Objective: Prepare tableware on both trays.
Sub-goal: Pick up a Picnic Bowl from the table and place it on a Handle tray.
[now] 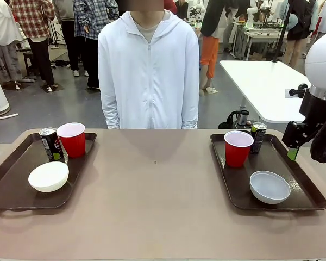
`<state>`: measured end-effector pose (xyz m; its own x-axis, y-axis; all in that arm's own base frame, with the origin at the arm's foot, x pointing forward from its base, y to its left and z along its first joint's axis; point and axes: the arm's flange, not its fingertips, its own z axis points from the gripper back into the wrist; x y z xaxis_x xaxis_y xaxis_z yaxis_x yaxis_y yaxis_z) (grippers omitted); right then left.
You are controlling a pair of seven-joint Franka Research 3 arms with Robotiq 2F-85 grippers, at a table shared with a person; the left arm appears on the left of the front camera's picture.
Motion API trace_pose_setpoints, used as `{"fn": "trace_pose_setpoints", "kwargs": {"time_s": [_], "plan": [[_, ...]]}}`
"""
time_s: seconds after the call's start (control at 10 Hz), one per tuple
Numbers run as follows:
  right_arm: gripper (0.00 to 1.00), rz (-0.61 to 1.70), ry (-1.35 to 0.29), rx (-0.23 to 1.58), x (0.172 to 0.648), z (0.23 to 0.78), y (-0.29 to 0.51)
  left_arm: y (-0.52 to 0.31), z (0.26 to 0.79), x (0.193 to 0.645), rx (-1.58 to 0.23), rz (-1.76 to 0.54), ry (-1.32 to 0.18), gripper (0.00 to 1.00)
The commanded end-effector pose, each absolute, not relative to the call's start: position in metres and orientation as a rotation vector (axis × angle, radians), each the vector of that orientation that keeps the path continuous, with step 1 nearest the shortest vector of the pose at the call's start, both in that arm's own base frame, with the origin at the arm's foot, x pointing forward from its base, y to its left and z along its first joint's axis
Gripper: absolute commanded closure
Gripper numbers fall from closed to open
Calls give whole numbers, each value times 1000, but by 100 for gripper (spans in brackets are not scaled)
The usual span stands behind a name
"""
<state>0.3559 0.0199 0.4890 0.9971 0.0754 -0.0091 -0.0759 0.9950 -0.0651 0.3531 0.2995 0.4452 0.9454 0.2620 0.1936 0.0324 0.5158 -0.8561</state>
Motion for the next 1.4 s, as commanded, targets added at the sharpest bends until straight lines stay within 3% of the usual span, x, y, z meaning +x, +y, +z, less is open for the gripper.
{"fn": "trace_pose_setpoints", "kwargs": {"time_s": [0.0,0.2,0.4,0.7,1.3], "plan": [[4,76,7,-65,356,489,20,301,446,351,-1039,128,-339,4],[4,10,-6,388,366,503,-55,301,446,351,-1039,128,-339,4],[4,-38,-31,716,375,499,-110,301,446,351,-1039,128,-339,4],[4,1,-47,1069,362,481,-177,301,446,351,-1039,128,-339,4],[4,-64,-114,1093,336,418,-242,301,446,351,-1039,128,-339,4]]}}
